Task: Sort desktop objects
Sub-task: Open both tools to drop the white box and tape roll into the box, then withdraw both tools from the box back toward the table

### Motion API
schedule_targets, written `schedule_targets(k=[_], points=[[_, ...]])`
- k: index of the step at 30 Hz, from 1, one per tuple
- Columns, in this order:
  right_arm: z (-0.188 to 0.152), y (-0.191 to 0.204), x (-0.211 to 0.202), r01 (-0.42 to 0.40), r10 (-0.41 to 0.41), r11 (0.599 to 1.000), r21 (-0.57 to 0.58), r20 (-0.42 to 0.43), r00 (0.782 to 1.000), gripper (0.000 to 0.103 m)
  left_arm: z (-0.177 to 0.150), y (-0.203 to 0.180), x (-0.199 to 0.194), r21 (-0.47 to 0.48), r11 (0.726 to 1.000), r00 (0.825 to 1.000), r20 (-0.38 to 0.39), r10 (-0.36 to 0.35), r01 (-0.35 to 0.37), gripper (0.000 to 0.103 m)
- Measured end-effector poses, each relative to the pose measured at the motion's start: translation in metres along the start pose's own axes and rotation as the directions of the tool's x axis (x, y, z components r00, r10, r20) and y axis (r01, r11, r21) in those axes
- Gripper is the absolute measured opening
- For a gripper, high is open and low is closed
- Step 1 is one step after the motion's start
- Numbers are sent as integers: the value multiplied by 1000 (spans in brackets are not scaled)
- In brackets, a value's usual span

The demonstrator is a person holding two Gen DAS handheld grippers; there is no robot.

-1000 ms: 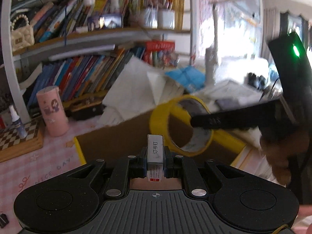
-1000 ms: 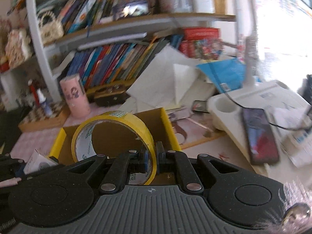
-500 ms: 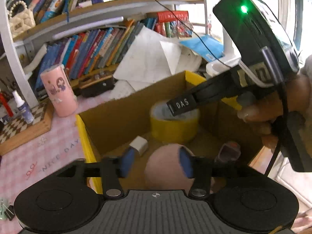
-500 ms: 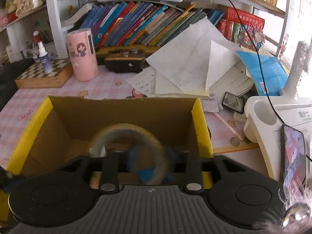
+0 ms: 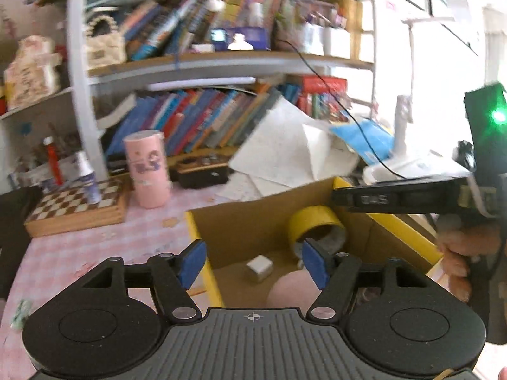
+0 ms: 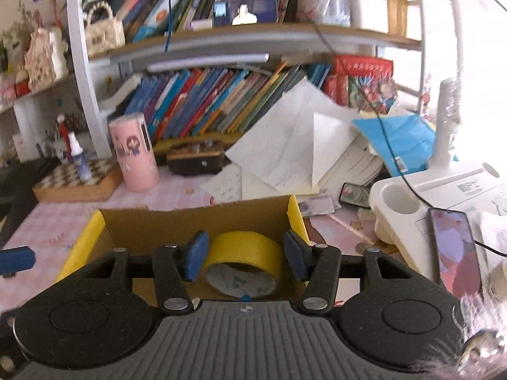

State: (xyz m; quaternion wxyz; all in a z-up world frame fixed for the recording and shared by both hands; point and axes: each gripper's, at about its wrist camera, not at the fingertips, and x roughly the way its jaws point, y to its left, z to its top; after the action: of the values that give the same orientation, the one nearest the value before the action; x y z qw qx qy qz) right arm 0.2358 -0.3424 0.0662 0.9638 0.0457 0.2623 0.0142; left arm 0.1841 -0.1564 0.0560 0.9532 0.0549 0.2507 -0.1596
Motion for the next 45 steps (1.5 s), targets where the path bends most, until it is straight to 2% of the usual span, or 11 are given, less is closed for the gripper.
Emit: schedule_targets(k=[4,9,15,24,30,34,37,40,45], points=[[-10,7,-23,36,-36,999,8,40,999,56,-14,17,-18,-64,997,999,18,48,-47,69],[-29,17,-52,77,-76,997,-15,66,995,59,-35,39,-33,-126,992,1000,4,25,-25,69],[-56,32,-78,129,-128,992,-16,31,991,60,-56,57,-51,-156,987,999,2,39,-38,70],[-103,63,-112,231,-229,972,43,-36,973,60,-93,82,-84,-135,988,995,-80,64,-74,70],[-130,99,-135,237,-235,971,41,-50,971,68,-112,96,-108,-106,988,986,-137,98,-113,70],[-152,123,-145,248,-248,969,-15,-114,962,68,-124,100,-128,-80,992,984,-159,86,-100,71],[-163,136,-155,211,-209,977,7,-130,969,69,-129,100,-142,-56,995,987,-142,75,-84,71],[-171,148,-160,172,-168,985,21,-142,976,71,-131,104,-153,-55,994,988,-127,89,-97,73],[-176,173,-165,130,-131,991,-20,-125,983,72,-139,118,-171,-78,990,987,-118,107,-117,74]])
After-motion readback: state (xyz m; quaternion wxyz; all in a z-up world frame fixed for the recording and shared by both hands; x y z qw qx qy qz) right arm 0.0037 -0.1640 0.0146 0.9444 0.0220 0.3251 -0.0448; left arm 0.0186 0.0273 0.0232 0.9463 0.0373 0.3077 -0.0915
